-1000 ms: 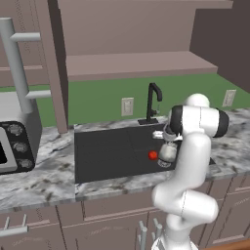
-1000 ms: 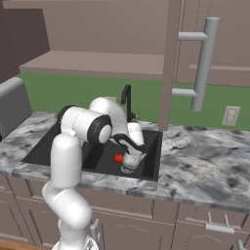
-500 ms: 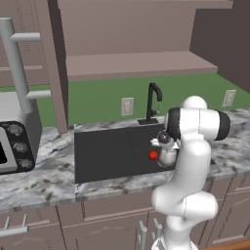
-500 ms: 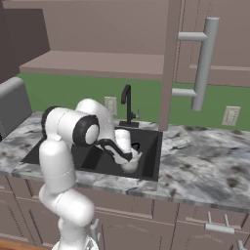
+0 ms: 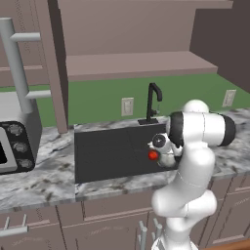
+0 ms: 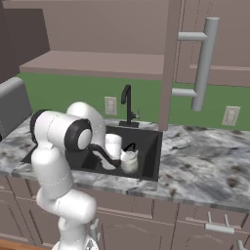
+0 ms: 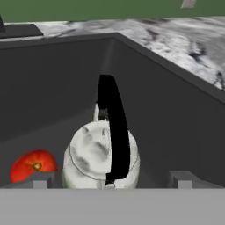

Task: Open the cabinet, pick the kettle from the cabinet, and place it in the sink.

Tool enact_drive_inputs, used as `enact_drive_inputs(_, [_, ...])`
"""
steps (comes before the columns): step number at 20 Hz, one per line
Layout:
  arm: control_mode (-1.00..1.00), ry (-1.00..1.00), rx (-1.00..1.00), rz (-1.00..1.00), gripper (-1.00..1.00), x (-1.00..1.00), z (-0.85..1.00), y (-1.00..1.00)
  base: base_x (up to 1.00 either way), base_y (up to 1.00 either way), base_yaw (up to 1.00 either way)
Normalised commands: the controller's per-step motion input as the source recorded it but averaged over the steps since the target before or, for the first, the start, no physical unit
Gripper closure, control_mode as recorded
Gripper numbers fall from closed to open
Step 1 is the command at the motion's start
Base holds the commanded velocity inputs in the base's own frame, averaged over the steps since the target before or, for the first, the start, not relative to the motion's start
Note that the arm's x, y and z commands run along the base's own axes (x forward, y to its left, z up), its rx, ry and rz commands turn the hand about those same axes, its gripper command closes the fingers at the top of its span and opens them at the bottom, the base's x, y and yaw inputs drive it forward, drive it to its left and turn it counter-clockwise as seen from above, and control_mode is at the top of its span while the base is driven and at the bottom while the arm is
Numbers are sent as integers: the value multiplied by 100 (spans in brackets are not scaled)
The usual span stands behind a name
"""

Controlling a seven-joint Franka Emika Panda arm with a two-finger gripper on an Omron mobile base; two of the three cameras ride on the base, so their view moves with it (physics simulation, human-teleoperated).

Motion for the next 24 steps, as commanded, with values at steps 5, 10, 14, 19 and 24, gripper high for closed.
enact_drive_inputs(5, [-100,6,0,-1,-100,-19,39,0,0,0,0])
enact_drive_inputs(10, [-100,4,-2,0,-100,-12,43,-1,0,0,0])
enact_drive_inputs(14, [-100,7,-1,0,-100,-15,46,-1,0,0,0])
enact_drive_inputs(19, [-100,8,0,0,-100,-30,46,0,0,0,0])
enact_drive_inputs(24, [-100,0,0,2,-100,-29,53,0,0,0,0])
